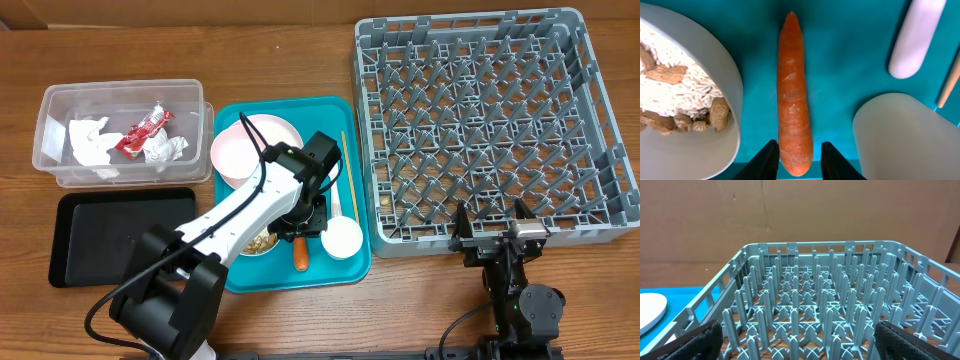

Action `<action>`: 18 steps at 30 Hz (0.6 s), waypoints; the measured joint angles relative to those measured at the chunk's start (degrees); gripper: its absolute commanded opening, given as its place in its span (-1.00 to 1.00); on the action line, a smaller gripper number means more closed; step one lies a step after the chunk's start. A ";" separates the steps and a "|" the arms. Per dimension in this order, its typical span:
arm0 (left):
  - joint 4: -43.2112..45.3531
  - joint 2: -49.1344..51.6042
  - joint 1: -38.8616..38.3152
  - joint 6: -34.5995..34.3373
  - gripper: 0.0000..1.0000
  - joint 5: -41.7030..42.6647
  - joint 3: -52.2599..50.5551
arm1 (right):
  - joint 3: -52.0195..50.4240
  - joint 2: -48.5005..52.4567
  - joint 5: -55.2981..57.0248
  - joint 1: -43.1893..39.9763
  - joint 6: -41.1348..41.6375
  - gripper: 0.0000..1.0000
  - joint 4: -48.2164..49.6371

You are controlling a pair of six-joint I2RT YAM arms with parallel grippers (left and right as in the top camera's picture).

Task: Sort waste into correct bins and load items into the dishwasher
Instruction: 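Lower the left gripper and close it on the carrot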

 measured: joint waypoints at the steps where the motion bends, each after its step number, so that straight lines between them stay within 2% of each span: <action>1: 0.33 0.00 0.00 -0.02 -0.29 0.02 -0.28 | 0.00 0.00 0.00 0.00 0.04 1.00 0.00; 7: 1.55 0.00 0.00 -0.20 -0.14 0.15 -2.38 | 0.00 0.00 0.00 0.00 0.02 1.00 0.02; 18: 2.60 0.00 0.00 0.35 -0.14 0.13 -2.62 | 0.00 0.00 -0.02 0.00 0.02 1.00 0.00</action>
